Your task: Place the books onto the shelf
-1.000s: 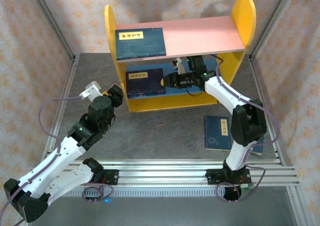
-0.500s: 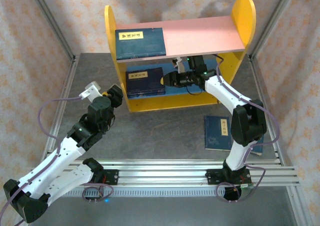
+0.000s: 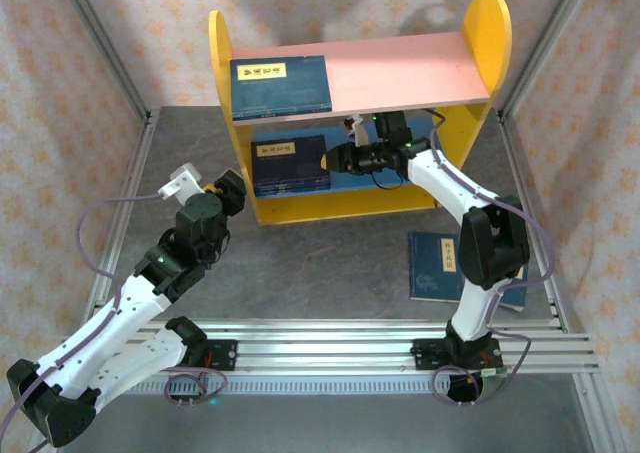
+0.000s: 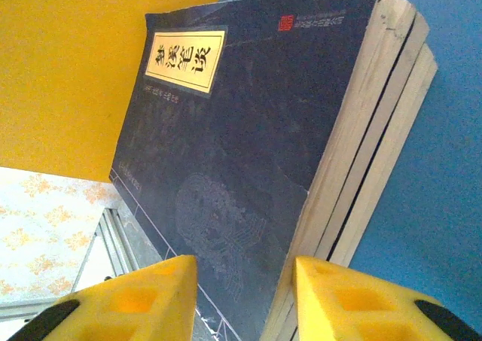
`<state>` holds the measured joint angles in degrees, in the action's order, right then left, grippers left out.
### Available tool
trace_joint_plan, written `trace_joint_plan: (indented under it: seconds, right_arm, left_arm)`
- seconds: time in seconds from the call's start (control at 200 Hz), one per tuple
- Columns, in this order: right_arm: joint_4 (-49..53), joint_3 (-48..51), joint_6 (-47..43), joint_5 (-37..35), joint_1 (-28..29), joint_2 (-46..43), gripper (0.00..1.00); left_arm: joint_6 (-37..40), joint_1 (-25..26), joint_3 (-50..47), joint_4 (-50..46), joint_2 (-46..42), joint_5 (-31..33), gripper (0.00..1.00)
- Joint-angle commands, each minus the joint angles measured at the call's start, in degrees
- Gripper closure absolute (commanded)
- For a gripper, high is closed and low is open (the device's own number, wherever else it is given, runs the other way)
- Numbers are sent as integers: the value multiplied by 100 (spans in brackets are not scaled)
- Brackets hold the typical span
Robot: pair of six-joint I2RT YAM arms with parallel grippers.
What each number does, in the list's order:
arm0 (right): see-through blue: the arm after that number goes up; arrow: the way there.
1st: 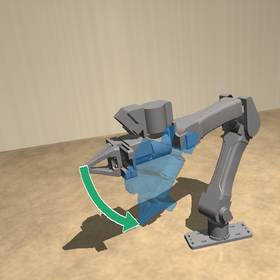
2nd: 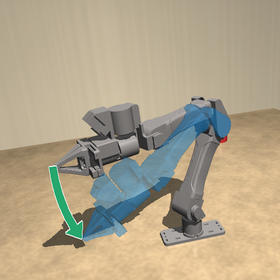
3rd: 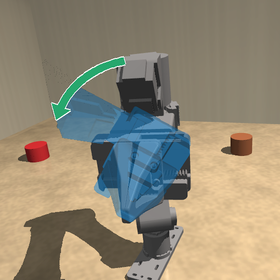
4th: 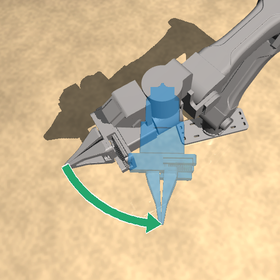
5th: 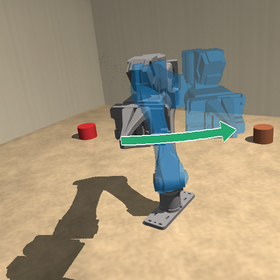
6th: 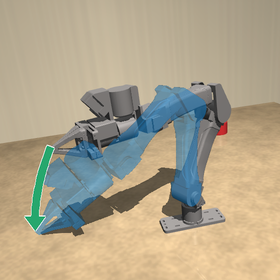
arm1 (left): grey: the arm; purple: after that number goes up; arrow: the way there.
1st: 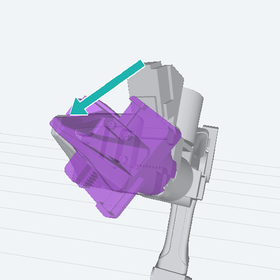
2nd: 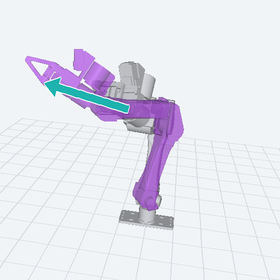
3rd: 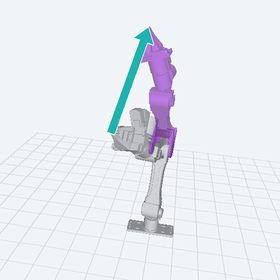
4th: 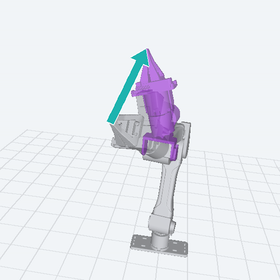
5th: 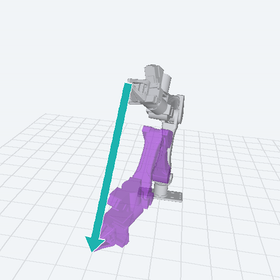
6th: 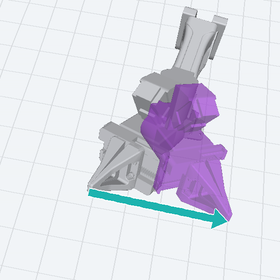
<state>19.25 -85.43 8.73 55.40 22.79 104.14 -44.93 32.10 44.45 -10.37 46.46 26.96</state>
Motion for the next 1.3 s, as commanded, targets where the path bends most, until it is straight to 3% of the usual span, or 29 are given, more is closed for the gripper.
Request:
trace_joint_plan:
  seconds: [0.0,0.375,0.661,0.741,0.891,1.086,1.291]
  right_arm:
    - [-125,-214,-93,118,67,19,62]
    - [-50,408,-40,-409,-32,-631,58]
    - [607,2073,131,-2026,-46,-2428,57]
    - [961,2625,424,-2697,-95,-3029,55]
    - [1722,3514,1374,-3500,-390,-3795,47]
    - [2733,3825,1726,-4254,-1076,-3918,30]
    - [3050,3775,1761,-4539,-1832,-3692,24]
  left_arm:
    - [-7,-59,-76,-149,-109,27,40]
    - [198,-63,39,-88,22,-250,40]
    - [85,45,-232,140,458,-792,43]
    - [-25,380,-409,361,720,-839,43]
    - [-285,1465,-506,714,1631,-545,43]
    - [-428,2453,50,771,3169,-887,46]
    - [-166,2792,684,610,3937,-1341,45]
